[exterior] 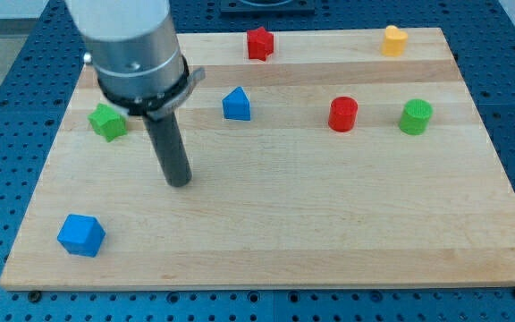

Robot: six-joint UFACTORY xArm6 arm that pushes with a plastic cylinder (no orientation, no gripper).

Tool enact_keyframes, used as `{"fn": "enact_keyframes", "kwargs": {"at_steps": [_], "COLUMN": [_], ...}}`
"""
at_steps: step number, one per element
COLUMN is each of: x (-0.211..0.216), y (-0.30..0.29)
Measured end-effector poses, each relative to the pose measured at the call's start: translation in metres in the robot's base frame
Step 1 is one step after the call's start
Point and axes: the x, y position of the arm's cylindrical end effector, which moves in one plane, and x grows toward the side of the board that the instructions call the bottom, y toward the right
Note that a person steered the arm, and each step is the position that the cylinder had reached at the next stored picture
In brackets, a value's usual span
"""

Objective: Move the blue triangle down and a bit right

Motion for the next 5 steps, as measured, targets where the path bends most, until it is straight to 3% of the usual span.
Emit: {"fn": "enact_keyframes", "kwargs": {"at_steps": [4,5], "x": [-0.133,-0.144], "y": [0.000,0.024]}}
